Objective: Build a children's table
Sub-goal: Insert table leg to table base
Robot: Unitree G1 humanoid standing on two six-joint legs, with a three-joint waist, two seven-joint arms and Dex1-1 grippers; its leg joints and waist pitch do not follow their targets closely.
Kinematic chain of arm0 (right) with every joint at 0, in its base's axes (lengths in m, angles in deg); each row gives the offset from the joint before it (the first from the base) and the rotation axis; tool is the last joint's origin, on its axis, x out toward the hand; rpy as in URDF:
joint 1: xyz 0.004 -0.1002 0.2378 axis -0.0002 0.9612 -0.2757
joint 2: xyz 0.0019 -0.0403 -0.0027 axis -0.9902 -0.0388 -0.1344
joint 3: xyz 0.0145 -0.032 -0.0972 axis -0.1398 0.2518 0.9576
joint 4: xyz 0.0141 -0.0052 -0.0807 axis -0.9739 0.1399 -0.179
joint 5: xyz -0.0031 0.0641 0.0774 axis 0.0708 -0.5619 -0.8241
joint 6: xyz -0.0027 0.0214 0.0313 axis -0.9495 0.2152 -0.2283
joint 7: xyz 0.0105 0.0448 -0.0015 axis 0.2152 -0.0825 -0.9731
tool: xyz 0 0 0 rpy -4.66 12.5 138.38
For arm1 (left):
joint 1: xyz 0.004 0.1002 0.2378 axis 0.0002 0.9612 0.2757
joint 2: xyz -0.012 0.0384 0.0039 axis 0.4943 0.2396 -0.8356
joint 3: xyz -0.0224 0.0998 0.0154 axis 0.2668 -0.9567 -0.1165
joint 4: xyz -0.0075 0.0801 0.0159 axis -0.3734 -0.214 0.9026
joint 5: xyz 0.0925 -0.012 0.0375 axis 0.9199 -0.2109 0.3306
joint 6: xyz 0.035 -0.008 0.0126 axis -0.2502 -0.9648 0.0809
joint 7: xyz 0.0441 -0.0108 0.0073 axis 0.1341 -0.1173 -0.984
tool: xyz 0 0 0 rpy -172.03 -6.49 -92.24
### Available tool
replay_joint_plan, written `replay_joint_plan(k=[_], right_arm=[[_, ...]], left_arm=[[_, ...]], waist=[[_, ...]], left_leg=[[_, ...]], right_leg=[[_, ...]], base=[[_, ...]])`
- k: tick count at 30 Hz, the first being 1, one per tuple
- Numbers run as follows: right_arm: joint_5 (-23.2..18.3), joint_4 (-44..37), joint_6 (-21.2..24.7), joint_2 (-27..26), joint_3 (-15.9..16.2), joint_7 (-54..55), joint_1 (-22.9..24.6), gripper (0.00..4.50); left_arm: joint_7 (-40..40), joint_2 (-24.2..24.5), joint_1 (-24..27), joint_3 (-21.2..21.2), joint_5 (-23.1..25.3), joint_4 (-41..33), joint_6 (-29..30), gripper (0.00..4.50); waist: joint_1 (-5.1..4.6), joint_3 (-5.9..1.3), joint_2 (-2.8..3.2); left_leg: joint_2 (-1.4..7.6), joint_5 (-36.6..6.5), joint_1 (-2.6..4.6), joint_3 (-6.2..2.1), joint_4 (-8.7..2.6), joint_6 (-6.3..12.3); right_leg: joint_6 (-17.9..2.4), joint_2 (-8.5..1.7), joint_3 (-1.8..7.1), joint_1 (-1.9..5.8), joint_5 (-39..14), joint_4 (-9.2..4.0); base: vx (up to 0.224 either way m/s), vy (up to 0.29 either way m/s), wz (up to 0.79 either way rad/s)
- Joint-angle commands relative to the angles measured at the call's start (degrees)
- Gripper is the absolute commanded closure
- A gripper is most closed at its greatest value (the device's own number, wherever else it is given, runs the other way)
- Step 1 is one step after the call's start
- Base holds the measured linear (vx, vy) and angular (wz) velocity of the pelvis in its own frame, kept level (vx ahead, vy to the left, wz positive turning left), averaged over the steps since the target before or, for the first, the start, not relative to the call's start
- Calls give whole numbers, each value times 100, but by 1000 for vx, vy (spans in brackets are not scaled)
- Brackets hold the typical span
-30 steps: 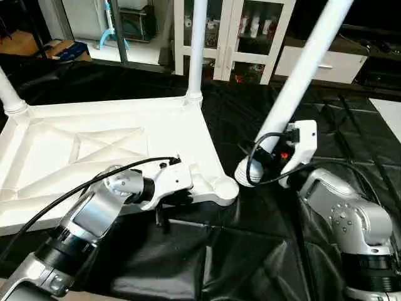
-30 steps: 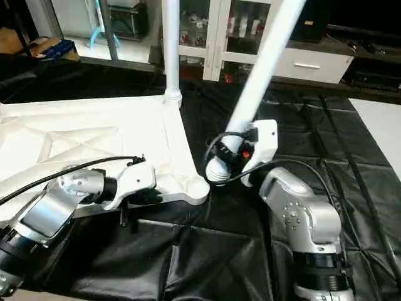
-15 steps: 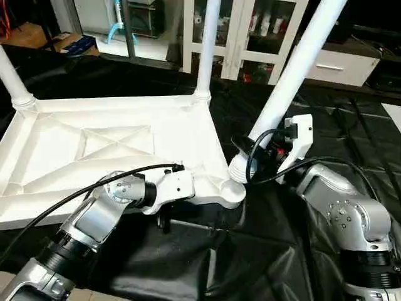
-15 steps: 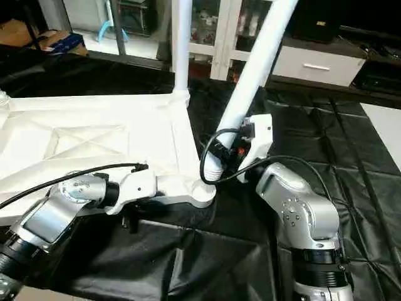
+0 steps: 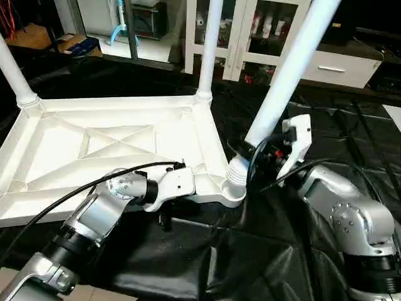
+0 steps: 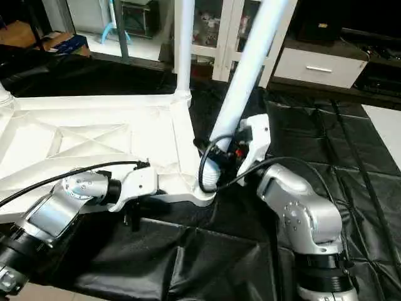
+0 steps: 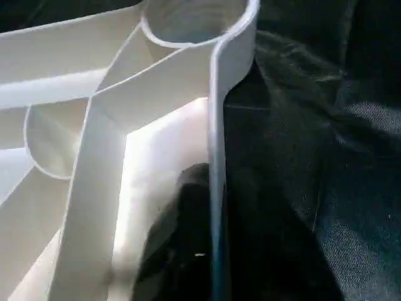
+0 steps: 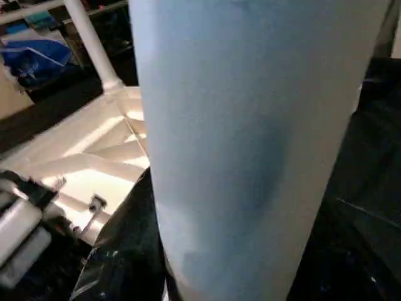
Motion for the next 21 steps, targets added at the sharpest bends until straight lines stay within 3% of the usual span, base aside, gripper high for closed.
replay_joint_plan(k=[1,5,6,9,14,15,21], right_arm=[[137,176,-300,-14,-1,-85,-33,262],[382,574,-758,-115,117,-186,-94,262],[317,807,-969,-287,73,-310,-166,262],[127,1096,-976,-438,19,-481,-274,262],[160,1262,-955,-348,202,-756,-311,262],[211,1291,-918,-235,314,-972,-311,262],[411,1397,-1013,-13,468,-1263,-300,262]], left_arm=[[118,-83,48,6,0,363,110,393],[158,-115,21,10,13,419,70,428],[143,-100,5,-27,46,435,22,444],[53,-20,38,-129,122,424,-53,449],[-52,75,93,-186,184,344,-57,450],[-126,116,149,-181,184,235,-47,450],[-289,195,238,-193,123,111,-98,450]], waist=[[-20,-235,26],[-38,-214,18],[-48,-204,11],[-71,-199,13],[-70,-194,18],[-70,-186,-24],[-57,-191,-19]], left_leg=[[296,-1885,103,-172,-510,-242],[296,-2133,101,-202,-517,-229],[300,-2166,93,-213,-530,-221],[306,-2298,92,-236,-546,-209],[326,-2071,80,-211,-568,-194],[325,-2014,65,-205,-563,-151],[334,-1594,69,-158,-547,-20]], right_leg=[[-787,-316,200,93,-2529,-502],[-660,-334,194,62,-3004,-557],[-622,-335,190,61,-3067,-564],[-622,-336,183,49,-3107,-564],[-768,-328,198,71,-2571,-519],[-806,-330,200,81,-2497,-499],[-1030,-324,210,115,-1893,-451]], base=[[0,0,0],[0,0,0],[0,0,0],[0,0,0],[0,0,0],[0,0,0],[9,-1,1]])
